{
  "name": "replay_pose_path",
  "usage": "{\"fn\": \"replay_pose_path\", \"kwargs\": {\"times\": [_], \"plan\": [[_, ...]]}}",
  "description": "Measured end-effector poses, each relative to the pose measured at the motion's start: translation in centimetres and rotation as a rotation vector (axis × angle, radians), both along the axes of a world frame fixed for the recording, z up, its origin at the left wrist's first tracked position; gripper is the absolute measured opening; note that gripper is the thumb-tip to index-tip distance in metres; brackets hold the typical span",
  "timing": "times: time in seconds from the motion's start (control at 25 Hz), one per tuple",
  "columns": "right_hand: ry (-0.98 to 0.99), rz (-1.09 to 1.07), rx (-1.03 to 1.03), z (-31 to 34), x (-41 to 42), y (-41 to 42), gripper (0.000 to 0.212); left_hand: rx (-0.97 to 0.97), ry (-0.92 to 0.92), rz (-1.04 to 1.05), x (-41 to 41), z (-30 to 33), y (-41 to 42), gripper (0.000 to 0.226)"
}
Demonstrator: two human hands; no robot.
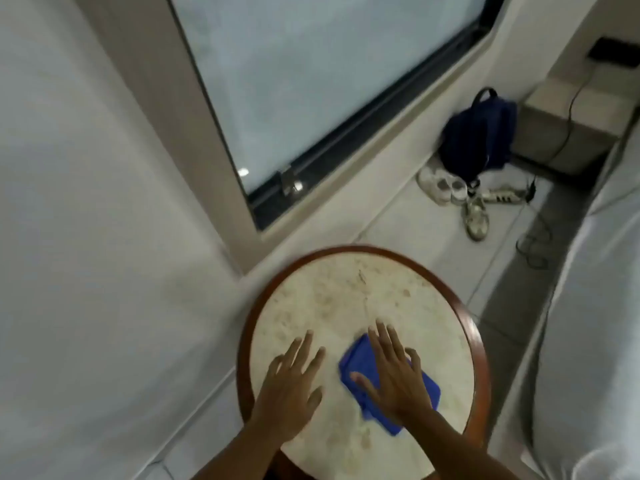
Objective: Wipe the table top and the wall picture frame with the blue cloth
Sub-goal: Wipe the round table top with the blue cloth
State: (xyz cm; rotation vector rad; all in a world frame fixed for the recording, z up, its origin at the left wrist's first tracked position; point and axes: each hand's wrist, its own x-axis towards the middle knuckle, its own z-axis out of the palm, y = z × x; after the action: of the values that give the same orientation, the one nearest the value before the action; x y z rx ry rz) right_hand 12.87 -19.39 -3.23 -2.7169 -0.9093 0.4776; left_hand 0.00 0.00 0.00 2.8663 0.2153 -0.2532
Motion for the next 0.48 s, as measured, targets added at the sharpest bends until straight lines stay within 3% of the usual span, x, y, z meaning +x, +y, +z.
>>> {"fn": "replay_pose_path", "kwargs": {"times": [0.12, 0.24, 0.32, 0.48], "plan": [[0.005, 0.008, -0.144, -9.1, 0.5, -2.4, 0.098, 0.039, -0.018, -0.166, 4.0, -9.5, -2.6, 0.065], [-0.128, -0.050, -0.095, -14.2, 0.8, -2.4, 0.089, 0.146, 0.001, -0.200, 6.8, -15.6, -3.8, 0.058], [-0.215, -0.057, -0.047, -15.6, 0.6, -2.1, 0.075, 0.240, -0.041, -0.205, 7.0, -17.6, -4.1, 0.059], [-0.288, -0.088, 0.055, -14.9, 1.3, -1.4, 0.049, 0.254, 0.065, -0.159, 7.7, -15.7, -4.4, 0.059]]}}
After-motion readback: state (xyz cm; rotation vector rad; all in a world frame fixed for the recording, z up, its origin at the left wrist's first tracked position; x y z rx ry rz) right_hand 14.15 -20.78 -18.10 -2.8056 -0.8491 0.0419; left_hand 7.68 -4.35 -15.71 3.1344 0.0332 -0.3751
